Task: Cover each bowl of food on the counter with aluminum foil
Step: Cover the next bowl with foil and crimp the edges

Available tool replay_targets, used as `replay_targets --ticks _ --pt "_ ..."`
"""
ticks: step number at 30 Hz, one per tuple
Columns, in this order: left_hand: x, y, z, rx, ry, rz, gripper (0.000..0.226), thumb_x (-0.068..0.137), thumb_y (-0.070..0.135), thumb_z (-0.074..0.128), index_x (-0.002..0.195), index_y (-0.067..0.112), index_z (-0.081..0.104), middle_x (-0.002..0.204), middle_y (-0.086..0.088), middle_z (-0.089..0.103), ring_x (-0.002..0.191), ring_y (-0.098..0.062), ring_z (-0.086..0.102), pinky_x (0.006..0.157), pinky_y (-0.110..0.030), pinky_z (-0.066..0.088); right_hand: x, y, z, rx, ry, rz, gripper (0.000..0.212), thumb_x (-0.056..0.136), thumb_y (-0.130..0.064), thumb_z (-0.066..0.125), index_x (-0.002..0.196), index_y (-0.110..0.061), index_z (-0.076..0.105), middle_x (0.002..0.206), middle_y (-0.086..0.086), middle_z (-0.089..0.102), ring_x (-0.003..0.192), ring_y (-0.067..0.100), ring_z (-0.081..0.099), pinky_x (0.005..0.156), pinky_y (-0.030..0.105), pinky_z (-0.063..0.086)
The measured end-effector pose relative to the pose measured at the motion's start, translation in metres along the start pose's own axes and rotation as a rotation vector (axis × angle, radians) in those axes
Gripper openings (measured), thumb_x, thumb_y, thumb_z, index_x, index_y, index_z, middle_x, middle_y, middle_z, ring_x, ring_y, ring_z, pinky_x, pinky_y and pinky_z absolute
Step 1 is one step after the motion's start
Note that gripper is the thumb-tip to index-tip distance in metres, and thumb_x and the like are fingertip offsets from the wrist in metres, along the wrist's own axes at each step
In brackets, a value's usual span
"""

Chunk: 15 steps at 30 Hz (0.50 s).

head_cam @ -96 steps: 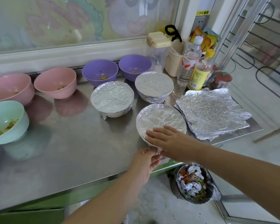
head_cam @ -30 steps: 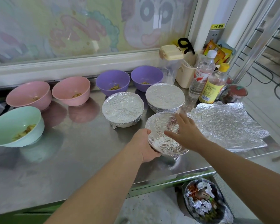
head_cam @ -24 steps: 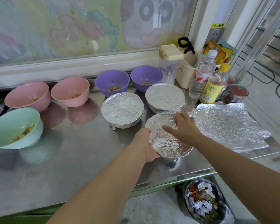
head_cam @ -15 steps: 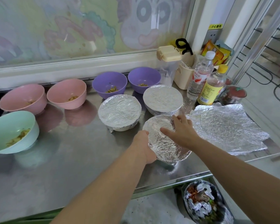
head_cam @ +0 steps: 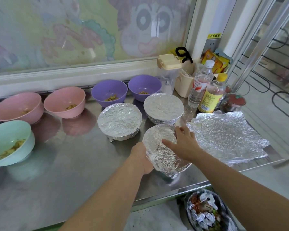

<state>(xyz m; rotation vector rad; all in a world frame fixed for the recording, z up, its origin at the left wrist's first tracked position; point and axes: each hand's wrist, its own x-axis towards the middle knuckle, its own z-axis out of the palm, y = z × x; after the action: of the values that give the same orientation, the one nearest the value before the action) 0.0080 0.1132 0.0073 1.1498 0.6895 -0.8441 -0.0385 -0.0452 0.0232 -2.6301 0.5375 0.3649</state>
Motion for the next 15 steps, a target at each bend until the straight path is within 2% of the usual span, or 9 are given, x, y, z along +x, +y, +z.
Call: replay_targets --ticks 3,5,7,8,10,13,15 --pt "-0.001 0.000 -0.010 -0.124 -0.017 -0.004 0.052 0.102 0.042 0.032 0.134 0.008 0.055 0.129 -0.019 0.063 0.115 -0.041 0.062 0.099 -0.056 0.049 -0.002 0.000 -0.002 0.033 -0.023 0.052 0.093 0.093 -0.070 0.046 0.159 -0.011 0.019 0.164 0.011 0.008 0.150 0.040 0.009 0.120 0.055 0.022" --pt "0.007 0.001 -0.019 -0.199 0.016 0.063 0.050 0.101 0.049 0.038 0.130 0.013 0.056 0.128 -0.014 0.064 0.115 -0.035 0.062 0.103 -0.053 0.047 -0.006 0.001 -0.003 0.057 -0.036 0.094 0.092 0.092 -0.070 0.048 0.157 -0.009 0.023 0.163 0.013 0.010 0.149 0.040 0.012 0.120 0.054 0.024" --pt "0.004 -0.002 -0.027 -0.090 0.114 0.218 0.044 0.097 0.049 0.046 0.129 0.022 0.058 0.130 -0.001 0.062 0.121 -0.024 0.058 0.109 -0.047 0.042 -0.013 0.004 -0.003 0.038 -0.015 0.105 0.096 0.091 -0.072 0.049 0.157 -0.008 0.020 0.164 0.013 0.008 0.150 0.039 0.012 0.119 0.055 0.025" --pt "0.001 -0.006 -0.029 -0.023 0.133 0.292 0.036 0.097 0.047 0.048 0.122 0.025 0.063 0.126 0.006 0.063 0.122 -0.018 0.056 0.111 -0.044 0.039 -0.016 0.004 -0.003 -0.003 0.021 0.087 0.097 0.091 -0.073 0.048 0.159 -0.010 0.017 0.165 0.012 0.005 0.151 0.039 0.010 0.118 0.056 0.025" --pt "-0.012 -0.012 -0.026 0.089 0.072 0.412 0.025 0.099 0.039 0.048 0.112 0.026 0.066 0.119 0.010 0.065 0.119 -0.012 0.057 0.112 -0.038 0.039 -0.016 0.002 -0.004 -0.069 0.105 0.014 0.098 0.091 -0.074 0.046 0.161 -0.017 0.007 0.168 0.006 -0.004 0.153 0.037 0.006 0.118 0.058 0.023" --pt "-0.017 -0.019 -0.017 0.388 0.028 0.620 0.038 0.104 0.022 0.042 0.141 0.022 0.052 0.138 0.012 0.053 0.129 -0.009 0.049 0.111 -0.027 0.034 -0.004 -0.005 -0.005 -0.071 0.091 -0.115 0.096 0.091 -0.072 0.049 0.162 -0.024 0.005 0.170 0.002 -0.003 0.155 0.035 0.000 0.120 0.058 0.019" --pt "-0.015 -0.016 -0.014 0.566 0.129 0.711 0.044 0.105 0.017 0.041 0.150 0.018 0.041 0.145 0.009 0.047 0.136 -0.010 0.042 0.108 -0.021 0.030 0.003 -0.008 -0.002 -0.096 0.052 -0.157 0.094 0.092 -0.069 0.051 0.162 -0.024 0.007 0.170 0.003 0.005 0.155 0.033 0.002 0.122 0.055 0.017"
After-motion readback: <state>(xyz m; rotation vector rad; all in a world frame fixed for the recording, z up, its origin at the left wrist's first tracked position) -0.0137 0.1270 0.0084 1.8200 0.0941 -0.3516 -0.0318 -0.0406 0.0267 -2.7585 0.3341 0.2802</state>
